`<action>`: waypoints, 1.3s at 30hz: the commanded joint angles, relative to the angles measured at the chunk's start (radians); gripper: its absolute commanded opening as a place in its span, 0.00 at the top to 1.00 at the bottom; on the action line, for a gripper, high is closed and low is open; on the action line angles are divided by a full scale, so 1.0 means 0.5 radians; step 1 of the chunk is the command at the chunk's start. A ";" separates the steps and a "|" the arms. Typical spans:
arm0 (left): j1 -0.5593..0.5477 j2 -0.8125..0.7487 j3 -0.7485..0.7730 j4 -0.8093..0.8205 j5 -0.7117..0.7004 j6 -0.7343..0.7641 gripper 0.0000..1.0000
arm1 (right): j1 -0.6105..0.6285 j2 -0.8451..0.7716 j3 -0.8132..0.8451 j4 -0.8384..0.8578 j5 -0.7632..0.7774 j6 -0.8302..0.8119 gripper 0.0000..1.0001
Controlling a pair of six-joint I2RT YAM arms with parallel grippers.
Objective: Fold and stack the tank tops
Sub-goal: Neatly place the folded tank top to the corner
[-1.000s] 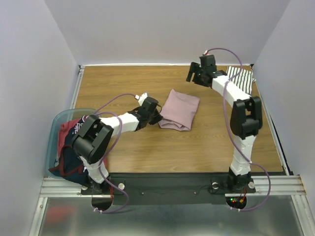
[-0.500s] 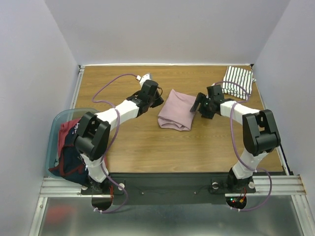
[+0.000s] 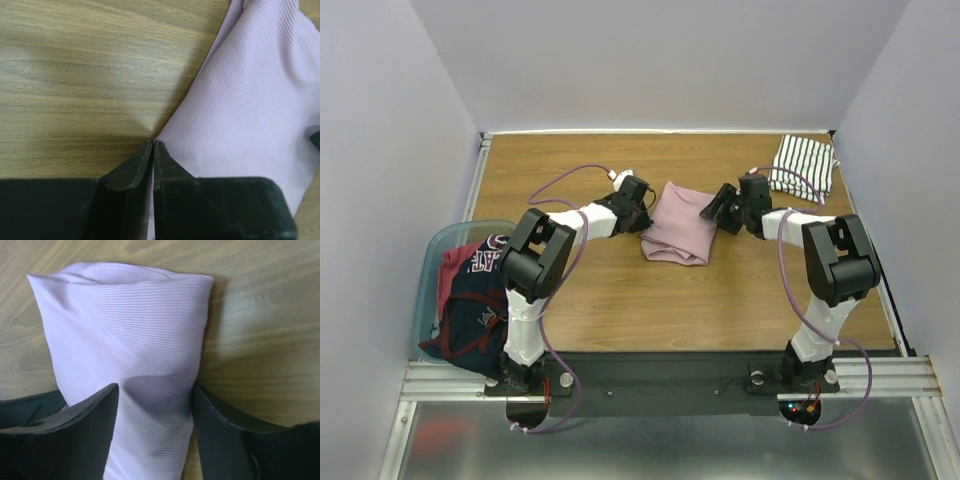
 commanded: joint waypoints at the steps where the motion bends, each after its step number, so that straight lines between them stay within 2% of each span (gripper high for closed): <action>1: 0.000 0.010 -0.050 0.045 0.098 -0.014 0.84 | 0.022 0.214 -0.070 0.029 -0.010 0.044 0.38; 8: -0.009 -0.066 -0.146 0.116 0.197 -0.048 0.85 | 0.022 0.248 0.043 -0.011 0.161 -0.090 0.70; 11: -0.006 -0.158 -0.051 -0.013 0.066 0.013 0.72 | 0.022 0.261 0.196 -0.149 0.329 -0.207 0.96; 12: 0.000 -0.189 -0.026 -0.050 0.013 0.053 0.65 | 0.022 0.264 0.234 -0.249 0.379 -0.277 0.99; 15: 0.013 -0.348 0.038 -0.163 -0.036 0.102 0.57 | 0.022 0.264 0.378 -0.363 0.529 -0.400 1.00; 17: 0.037 -0.490 0.054 -0.225 -0.012 0.136 0.56 | 0.019 0.273 0.464 -0.419 0.609 -0.544 1.00; 20: 0.052 -0.689 0.029 -0.261 0.074 0.176 0.55 | 0.013 0.343 0.770 -0.602 0.897 -0.749 1.00; 21: 0.052 -0.732 0.023 -0.274 0.092 0.188 0.55 | 0.010 0.343 0.771 -0.603 0.958 -0.796 1.00; 28: 0.062 -1.100 -0.148 -0.384 0.224 0.348 0.55 | -0.036 0.622 1.448 -0.802 1.351 -1.235 1.00; 39: 0.153 -1.220 -0.216 -0.452 0.313 0.575 0.55 | -0.202 1.061 2.276 -0.941 1.711 -1.683 1.00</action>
